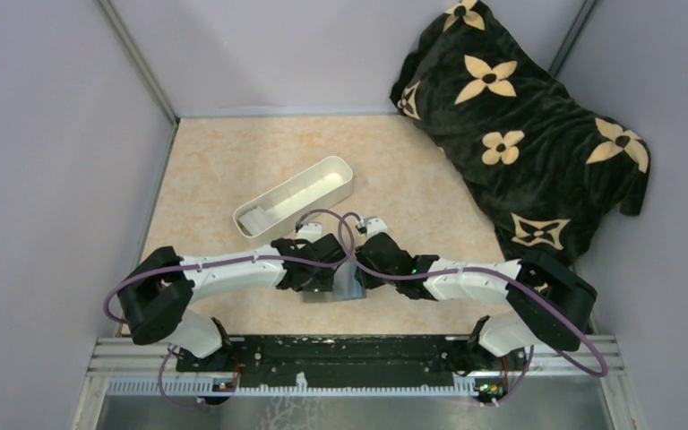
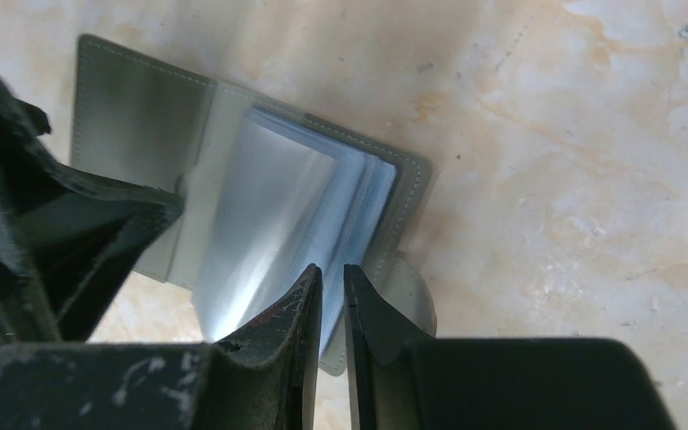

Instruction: Take the credit cards out of the card holder

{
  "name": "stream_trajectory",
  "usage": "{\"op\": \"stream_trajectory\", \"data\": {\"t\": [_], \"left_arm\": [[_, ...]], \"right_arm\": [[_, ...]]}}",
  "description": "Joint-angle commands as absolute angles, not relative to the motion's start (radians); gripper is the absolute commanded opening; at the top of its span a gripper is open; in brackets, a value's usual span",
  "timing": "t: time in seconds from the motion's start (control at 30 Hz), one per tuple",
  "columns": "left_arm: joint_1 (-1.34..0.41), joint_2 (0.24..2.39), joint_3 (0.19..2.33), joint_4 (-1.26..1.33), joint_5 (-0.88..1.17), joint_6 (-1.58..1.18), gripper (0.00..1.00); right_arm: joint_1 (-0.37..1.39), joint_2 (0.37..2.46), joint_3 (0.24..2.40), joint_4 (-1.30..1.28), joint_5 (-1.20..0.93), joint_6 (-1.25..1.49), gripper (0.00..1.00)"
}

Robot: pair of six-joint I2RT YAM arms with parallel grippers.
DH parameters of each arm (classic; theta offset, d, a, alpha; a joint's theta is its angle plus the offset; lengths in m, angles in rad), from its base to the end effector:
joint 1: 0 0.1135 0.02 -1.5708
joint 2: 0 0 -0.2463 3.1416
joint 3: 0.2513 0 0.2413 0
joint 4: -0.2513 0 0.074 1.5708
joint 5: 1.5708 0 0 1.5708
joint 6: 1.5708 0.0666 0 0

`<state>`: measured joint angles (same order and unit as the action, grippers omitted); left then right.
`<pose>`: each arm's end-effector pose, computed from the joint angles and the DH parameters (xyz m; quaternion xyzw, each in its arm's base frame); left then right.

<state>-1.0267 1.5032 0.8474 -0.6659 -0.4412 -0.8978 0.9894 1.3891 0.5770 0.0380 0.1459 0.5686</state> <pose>0.1580 -0.2063 0.1342 0.0352 0.9679 0.0247 0.2474 0.1618 0.2286 0.1296 -0.1643 0.9049 0.2240 0.3225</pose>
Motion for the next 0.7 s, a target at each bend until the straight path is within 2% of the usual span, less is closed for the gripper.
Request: {"op": "stream_trajectory", "data": {"t": [0.0, 0.4, 0.5, 0.57, 0.67], "left_arm": [[-1.034, 1.474, 0.826, -0.654, -0.44, -0.914, 0.93], [-1.033, 1.444, 0.806, -0.655, -0.448, -0.917, 0.93], [-1.033, 1.451, 0.799, -0.654, -0.447, -0.917, 0.93], [-1.033, 1.449, 0.793, -0.646, -0.442, -0.917, 0.93], [-1.033, 1.442, 0.79, -0.64, -0.437, -0.916, 0.93]], "right_arm": [[1.01, 1.391, 0.643, 0.085, 0.126, 0.558, 0.16], [1.014, 1.419, 0.667, 0.067, 0.143, 0.567, 0.17], [1.014, 1.41, 0.66, 0.043, 0.172, 0.583, 0.37], [1.015, 1.399, 0.649, 0.052, 0.17, 0.585, 0.42], [1.014, 1.401, 0.639, 0.059, 0.164, 0.589, 0.44]]}}
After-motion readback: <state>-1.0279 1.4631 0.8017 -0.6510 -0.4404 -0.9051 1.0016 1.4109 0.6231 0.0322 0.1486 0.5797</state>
